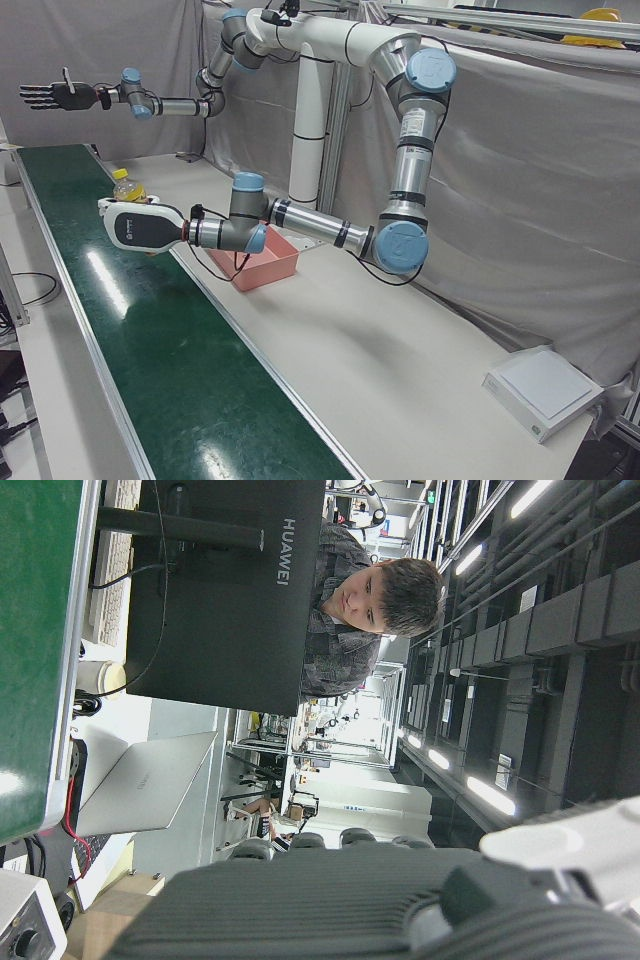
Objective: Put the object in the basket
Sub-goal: 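Lift the bottle off the belt and carry it toward the pink tray, then lower the bottle into the pink tray and open the left hand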
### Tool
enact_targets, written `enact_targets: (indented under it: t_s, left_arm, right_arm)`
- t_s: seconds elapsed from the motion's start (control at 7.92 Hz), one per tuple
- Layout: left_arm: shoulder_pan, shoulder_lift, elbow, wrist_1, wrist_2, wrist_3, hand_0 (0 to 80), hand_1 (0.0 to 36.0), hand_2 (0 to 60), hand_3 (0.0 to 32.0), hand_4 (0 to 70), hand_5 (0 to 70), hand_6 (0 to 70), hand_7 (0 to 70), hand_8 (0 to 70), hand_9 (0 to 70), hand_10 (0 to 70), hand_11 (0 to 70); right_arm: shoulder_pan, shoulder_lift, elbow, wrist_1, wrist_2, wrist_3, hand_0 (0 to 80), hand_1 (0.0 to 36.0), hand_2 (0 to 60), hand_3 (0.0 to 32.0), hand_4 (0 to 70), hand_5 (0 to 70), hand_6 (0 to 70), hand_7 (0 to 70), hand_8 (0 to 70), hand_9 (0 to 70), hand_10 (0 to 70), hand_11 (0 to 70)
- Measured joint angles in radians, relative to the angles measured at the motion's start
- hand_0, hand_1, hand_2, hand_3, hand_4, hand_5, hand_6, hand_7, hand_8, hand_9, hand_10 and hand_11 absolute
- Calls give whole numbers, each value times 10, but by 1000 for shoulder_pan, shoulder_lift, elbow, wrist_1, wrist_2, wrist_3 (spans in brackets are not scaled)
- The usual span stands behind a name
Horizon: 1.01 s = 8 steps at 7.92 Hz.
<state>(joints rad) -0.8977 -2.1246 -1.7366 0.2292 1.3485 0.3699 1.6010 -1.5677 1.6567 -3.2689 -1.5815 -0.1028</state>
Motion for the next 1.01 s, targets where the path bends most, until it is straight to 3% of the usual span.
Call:
enact_targets:
  t_s: [0.38, 0.63, 1.01]
  left_arm:
    - [74, 59, -109, 6, 39, 5, 559, 237, 600, 0, 362, 700, 566, 700, 700, 700, 700, 700]
    - [160, 155, -269, 18, 44, 15, 555, 224, 600, 0, 353, 700, 557, 700, 700, 700, 700, 700]
    - [288, 187, -472, 169, 40, 162, 557, 220, 600, 0, 351, 700, 548, 700, 700, 700, 700, 700]
  right_arm:
    - [0, 0, 0, 0, 0, 0, 0, 0, 0, 0, 0, 0, 0, 0, 0, 0, 0, 0]
    - [0, 0, 0, 0, 0, 0, 0, 0, 0, 0, 0, 0, 0, 0, 0, 0, 0, 0]
    - [0, 0, 0, 0, 0, 0, 0, 0, 0, 0, 0, 0, 0, 0, 0, 0, 0, 0]
